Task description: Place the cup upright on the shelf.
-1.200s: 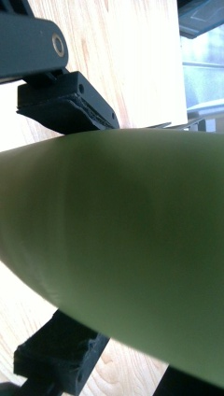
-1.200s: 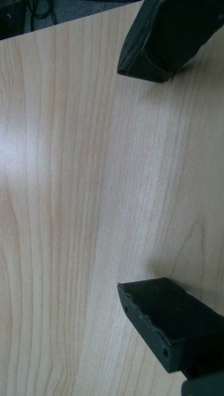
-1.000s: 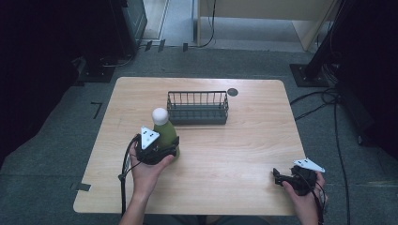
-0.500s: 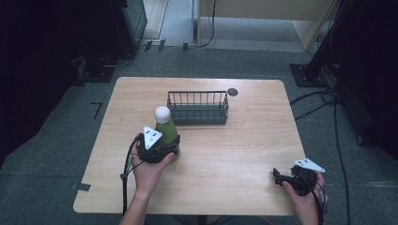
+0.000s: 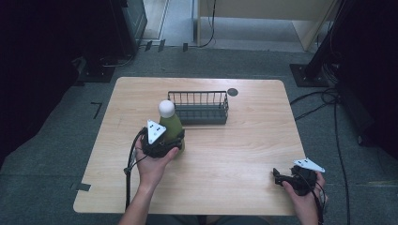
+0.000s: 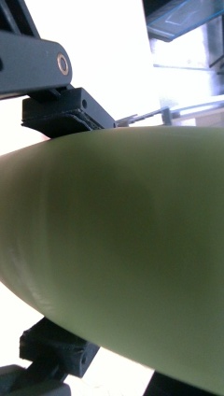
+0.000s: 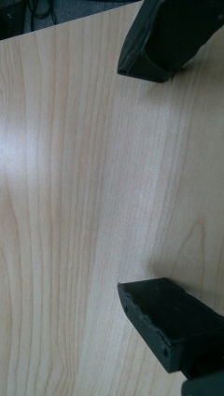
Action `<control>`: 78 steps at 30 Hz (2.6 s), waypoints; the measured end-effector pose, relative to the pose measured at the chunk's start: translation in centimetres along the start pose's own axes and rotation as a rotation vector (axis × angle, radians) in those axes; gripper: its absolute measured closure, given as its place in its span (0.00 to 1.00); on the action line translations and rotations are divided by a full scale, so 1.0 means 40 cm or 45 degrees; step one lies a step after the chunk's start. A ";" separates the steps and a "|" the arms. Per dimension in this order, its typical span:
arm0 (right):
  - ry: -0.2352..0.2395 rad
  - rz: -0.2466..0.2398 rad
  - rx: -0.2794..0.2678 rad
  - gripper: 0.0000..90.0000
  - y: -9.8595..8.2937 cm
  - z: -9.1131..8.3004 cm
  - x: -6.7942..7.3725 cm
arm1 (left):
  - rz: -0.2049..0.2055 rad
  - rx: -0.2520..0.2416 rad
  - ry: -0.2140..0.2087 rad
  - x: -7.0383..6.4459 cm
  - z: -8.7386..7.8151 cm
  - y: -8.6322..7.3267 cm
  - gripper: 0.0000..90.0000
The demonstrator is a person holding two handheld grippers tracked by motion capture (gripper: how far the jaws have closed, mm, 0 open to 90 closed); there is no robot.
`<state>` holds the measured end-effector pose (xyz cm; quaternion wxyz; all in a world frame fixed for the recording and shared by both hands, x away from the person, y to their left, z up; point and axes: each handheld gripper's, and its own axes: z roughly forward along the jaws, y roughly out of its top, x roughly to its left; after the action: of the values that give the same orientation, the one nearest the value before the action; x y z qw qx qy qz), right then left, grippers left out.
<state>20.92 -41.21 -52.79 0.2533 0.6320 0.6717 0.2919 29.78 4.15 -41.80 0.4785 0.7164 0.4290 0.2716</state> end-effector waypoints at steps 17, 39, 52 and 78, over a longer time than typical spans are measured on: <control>-0.001 0.002 -0.001 0.00 0.000 0.000 0.000 | 0.006 -0.072 -0.025 -0.002 0.043 0.088 0.24; -0.001 0.001 -0.002 0.00 0.000 0.000 0.000 | 0.012 -0.164 -0.050 -0.003 0.087 0.214 0.24; 0.000 0.001 -0.001 0.00 0.000 0.000 0.000 | 0.013 -0.195 -0.010 0.018 0.139 0.266 0.24; 0.000 0.000 -0.001 0.00 0.000 0.000 0.000 | 0.062 -0.079 0.104 0.062 0.270 0.248 0.24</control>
<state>20.93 -41.22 -52.79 0.2534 0.6319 0.6716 0.2923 43.11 -0.28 -37.01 0.4758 0.6999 0.4219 0.3252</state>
